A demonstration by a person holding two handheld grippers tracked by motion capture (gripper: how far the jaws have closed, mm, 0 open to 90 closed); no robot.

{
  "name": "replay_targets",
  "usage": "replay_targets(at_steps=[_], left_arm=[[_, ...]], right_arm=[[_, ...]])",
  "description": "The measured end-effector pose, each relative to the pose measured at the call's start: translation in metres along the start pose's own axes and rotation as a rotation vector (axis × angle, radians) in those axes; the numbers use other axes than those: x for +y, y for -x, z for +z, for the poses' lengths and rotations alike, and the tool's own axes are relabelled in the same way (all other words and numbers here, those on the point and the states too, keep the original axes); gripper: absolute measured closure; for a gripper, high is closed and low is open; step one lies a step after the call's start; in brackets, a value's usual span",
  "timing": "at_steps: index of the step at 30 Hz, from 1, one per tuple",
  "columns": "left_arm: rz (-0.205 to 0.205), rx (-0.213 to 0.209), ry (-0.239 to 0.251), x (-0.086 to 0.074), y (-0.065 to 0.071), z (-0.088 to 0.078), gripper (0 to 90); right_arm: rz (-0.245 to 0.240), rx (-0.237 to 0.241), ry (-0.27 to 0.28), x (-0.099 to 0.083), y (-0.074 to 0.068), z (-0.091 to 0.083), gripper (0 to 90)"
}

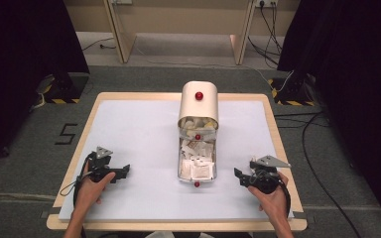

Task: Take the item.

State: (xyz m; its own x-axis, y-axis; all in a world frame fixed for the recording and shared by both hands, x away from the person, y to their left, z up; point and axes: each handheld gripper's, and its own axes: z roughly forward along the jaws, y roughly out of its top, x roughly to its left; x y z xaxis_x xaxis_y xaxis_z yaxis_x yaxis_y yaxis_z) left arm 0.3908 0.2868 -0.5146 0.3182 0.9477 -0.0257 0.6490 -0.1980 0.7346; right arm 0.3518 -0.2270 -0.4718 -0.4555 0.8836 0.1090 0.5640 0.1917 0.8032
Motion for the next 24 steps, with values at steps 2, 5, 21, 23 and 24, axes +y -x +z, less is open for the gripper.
replay_targets(at_steps=[2,5,21,23,24], left_arm=[[0.000,0.000,0.000,0.000,0.000,0.000,0.0],[0.000,0.000,0.000,0.000,0.000,0.000,0.0],[0.000,0.000,0.000,0.000,0.000,0.000,0.0],[0.000,0.000,0.000,0.000,0.000,0.000,0.0],[0.002,0.000,-0.001,0.000,0.000,0.000,0.0]], right_arm=[[-0.004,0.005,0.001,-0.001,-0.001,-0.001,30.6],[-0.009,0.010,-0.001,-0.003,-0.003,-0.002,30.7],[-0.038,0.018,-0.031,-0.016,-0.009,-0.010,31.2],[-0.045,0.019,-0.035,-0.018,-0.010,-0.010,31.2],[-0.048,0.020,-0.038,-0.018,-0.011,-0.010,31.2]])
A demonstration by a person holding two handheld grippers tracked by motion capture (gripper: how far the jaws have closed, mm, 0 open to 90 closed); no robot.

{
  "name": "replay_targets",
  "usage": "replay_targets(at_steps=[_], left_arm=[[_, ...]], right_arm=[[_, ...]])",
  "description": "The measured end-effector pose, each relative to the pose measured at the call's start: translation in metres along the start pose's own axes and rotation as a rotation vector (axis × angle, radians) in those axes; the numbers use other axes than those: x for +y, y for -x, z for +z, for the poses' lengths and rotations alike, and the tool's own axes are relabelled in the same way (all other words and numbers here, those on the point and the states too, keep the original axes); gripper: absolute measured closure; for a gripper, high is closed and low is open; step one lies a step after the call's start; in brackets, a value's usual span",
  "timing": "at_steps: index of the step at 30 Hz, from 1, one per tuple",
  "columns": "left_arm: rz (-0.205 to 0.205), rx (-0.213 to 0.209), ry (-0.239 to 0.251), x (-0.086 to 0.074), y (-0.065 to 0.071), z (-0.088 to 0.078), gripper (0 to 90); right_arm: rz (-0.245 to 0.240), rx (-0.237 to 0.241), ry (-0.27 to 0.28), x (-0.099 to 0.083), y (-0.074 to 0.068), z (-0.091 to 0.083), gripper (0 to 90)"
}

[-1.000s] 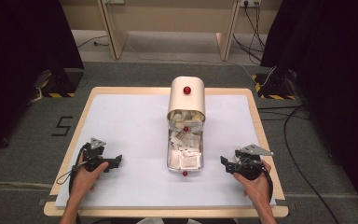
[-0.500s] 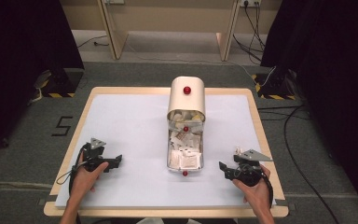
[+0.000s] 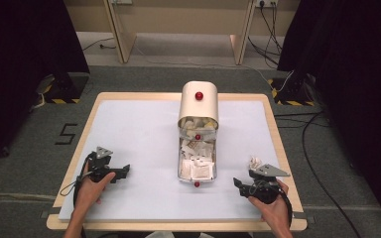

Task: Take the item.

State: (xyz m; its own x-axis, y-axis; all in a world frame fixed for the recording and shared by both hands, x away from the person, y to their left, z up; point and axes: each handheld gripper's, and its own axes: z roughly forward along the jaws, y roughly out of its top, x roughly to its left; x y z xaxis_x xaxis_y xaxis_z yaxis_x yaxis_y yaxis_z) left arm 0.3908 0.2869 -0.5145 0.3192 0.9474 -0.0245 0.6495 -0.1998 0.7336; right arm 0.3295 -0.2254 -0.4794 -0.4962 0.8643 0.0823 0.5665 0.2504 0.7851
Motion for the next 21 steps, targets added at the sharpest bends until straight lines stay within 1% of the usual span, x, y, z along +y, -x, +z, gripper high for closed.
replay_targets(at_steps=[11,13,14,15,16,21], left_arm=[[-0.002,0.000,0.002,0.000,0.000,0.000,0.0],[-0.002,0.001,0.001,0.000,0.000,0.000,0.0],[-0.001,0.001,0.001,0.000,0.000,0.000,0.0],[-0.001,0.001,0.001,0.000,0.000,0.000,0.0],[-0.001,0.001,0.001,0.000,0.000,0.000,0.0],[-0.001,0.002,0.001,0.000,0.000,0.000,0.0]], right_arm=[[-0.021,0.020,-0.024,-0.007,-0.007,-0.001,31.2],[-0.015,0.024,-0.028,-0.009,-0.008,-0.002,31.2],[-0.020,0.026,-0.030,-0.010,-0.008,-0.002,31.2],[-0.016,0.029,-0.033,-0.011,-0.009,-0.003,31.2],[-0.023,0.032,-0.036,-0.012,-0.009,-0.003,31.1],[-0.028,0.038,-0.059,-0.017,-0.012,-0.002,30.4]])
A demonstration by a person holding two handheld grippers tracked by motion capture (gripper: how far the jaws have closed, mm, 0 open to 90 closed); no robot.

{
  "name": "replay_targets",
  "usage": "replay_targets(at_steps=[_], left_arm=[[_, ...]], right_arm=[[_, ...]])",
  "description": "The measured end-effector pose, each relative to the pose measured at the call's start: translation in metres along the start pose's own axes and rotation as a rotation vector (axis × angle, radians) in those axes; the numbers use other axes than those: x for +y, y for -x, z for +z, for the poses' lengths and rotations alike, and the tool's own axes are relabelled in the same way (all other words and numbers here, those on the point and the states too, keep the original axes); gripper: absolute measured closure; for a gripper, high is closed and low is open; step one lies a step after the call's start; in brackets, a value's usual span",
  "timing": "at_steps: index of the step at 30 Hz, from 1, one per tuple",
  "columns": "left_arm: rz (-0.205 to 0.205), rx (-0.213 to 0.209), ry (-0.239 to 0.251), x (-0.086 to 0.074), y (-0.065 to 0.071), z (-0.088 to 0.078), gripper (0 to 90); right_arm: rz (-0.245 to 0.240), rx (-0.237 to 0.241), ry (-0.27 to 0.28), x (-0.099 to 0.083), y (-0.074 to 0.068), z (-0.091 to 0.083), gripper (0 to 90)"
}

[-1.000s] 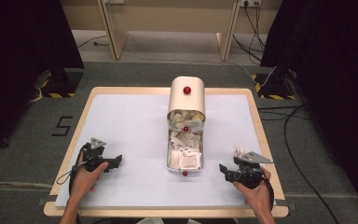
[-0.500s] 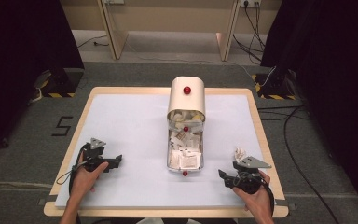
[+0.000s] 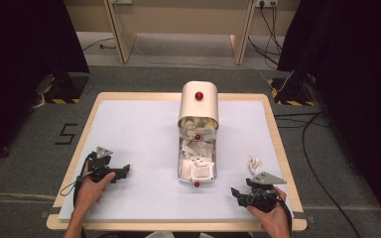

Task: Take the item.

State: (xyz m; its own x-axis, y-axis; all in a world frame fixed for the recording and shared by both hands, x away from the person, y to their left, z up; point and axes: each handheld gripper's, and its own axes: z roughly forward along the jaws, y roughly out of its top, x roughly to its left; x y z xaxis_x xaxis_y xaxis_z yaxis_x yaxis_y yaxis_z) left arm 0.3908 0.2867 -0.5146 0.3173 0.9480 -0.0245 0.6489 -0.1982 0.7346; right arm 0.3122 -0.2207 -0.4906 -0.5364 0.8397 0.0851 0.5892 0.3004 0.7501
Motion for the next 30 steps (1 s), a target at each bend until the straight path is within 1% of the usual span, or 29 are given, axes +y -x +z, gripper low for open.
replay_targets(at_steps=[8,11,17,21,25,30], left_arm=[[0.000,-0.001,0.000,0.000,0.000,0.000,0.0],[0.000,0.000,0.000,0.000,0.000,0.000,0.0],[0.000,0.001,0.000,0.000,0.000,0.000,0.0],[0.000,0.000,0.001,0.000,0.000,0.000,0.0],[0.002,0.000,-0.001,0.000,0.000,0.000,0.0],[0.002,0.001,-0.001,0.000,0.000,0.000,0.0]], right_arm=[[-0.001,-0.003,-0.038,-0.006,0.000,0.000,27.9],[-0.009,-0.001,-0.056,-0.009,-0.001,0.000,27.4],[-0.047,-0.010,-0.065,-0.012,-0.004,-0.001,25.1],[-0.111,-0.027,-0.068,-0.014,-0.009,0.001,22.9],[-0.101,-0.026,-0.056,-0.016,-0.009,0.000,22.9],[-0.103,-0.027,-0.044,-0.018,-0.009,0.000,22.9]])
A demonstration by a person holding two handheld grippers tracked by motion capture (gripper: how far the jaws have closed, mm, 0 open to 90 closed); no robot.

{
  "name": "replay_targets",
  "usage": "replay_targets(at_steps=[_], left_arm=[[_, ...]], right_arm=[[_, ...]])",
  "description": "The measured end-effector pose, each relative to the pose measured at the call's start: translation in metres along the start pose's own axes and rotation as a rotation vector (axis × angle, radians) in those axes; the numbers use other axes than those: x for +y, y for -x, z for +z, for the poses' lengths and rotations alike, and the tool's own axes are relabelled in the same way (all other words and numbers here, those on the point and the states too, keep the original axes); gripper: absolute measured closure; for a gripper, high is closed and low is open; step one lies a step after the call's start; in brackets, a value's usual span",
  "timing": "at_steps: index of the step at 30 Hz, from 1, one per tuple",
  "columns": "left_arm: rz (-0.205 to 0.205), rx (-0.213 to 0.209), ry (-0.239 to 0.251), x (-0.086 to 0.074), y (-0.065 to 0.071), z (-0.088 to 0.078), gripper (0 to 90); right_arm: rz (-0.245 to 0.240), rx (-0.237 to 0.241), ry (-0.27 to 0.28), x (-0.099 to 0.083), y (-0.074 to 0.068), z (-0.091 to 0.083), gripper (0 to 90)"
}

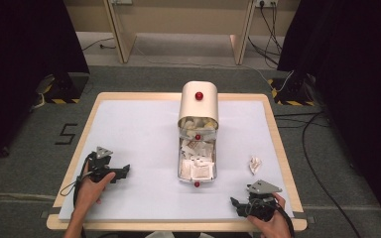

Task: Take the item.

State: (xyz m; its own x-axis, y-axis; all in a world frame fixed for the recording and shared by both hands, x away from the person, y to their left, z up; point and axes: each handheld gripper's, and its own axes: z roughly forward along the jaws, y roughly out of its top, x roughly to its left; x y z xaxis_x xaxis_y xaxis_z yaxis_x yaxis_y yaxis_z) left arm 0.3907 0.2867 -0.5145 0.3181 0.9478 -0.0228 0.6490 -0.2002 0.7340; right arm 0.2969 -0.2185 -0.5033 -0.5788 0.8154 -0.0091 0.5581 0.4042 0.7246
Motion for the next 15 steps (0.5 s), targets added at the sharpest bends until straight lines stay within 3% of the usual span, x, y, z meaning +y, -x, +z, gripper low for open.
replay_targets(at_steps=[15], left_arm=[[0.000,0.000,0.000,0.0000,0.0000,0.0000,0.0]], right_arm=[[0.005,0.006,0.004,-0.0009,0.0003,-0.0001,22.6]])
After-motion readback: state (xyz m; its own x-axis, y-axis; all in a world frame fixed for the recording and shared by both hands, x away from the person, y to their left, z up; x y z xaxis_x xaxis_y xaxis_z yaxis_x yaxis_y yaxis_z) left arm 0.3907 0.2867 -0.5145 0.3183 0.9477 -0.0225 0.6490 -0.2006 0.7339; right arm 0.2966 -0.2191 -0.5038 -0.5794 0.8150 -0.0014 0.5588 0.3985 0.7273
